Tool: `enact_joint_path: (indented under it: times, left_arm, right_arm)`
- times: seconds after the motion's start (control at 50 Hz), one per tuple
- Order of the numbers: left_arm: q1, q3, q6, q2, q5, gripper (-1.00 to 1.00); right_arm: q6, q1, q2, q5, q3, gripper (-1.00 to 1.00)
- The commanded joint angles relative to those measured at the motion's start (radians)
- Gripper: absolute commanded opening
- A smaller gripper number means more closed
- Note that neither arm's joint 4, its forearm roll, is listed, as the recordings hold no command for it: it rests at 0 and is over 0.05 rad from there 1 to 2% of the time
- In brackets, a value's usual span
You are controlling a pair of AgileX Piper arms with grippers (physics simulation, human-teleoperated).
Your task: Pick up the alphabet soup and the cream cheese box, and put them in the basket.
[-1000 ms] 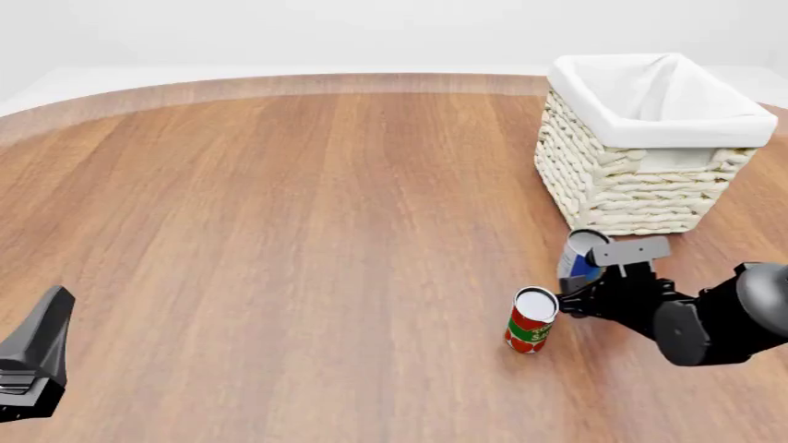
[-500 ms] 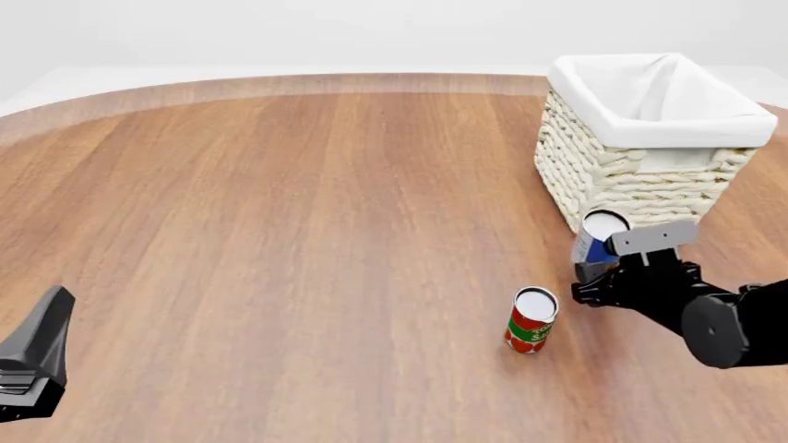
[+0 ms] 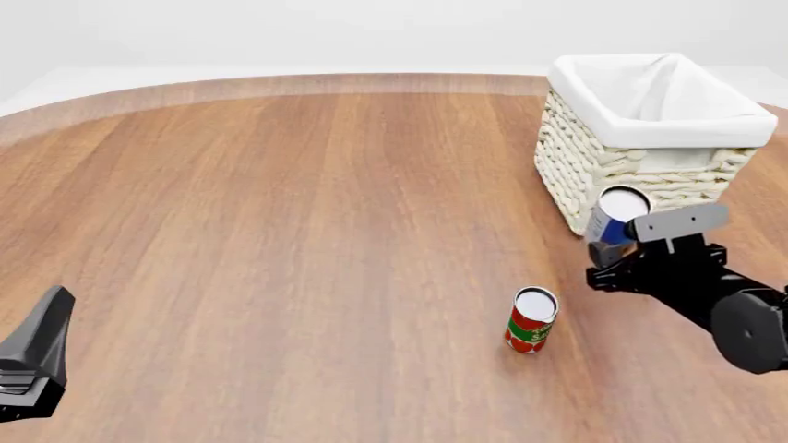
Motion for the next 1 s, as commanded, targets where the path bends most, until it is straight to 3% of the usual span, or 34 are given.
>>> enact_joint_path:
  times: [0.02, 0.58, 1.0]
  left_arm:
    - [0.000, 0.000, 0.000, 0.000, 0.000, 1.00]
    - [0.000, 0.000, 0.000, 0.000, 0.000, 1.00]
    - [0.000, 0.000, 0.000, 0.000, 0.000, 1.00]
  right_arm:
    - [0.007, 0.001, -0.106, 0.034, 0.000, -1.00]
    - [-0.044, -0.023, -0.293, 0.153, -0.064, -1.00]
    - [-0.065, -0.034, -0.305, 0.172, -0.148, -1.00]
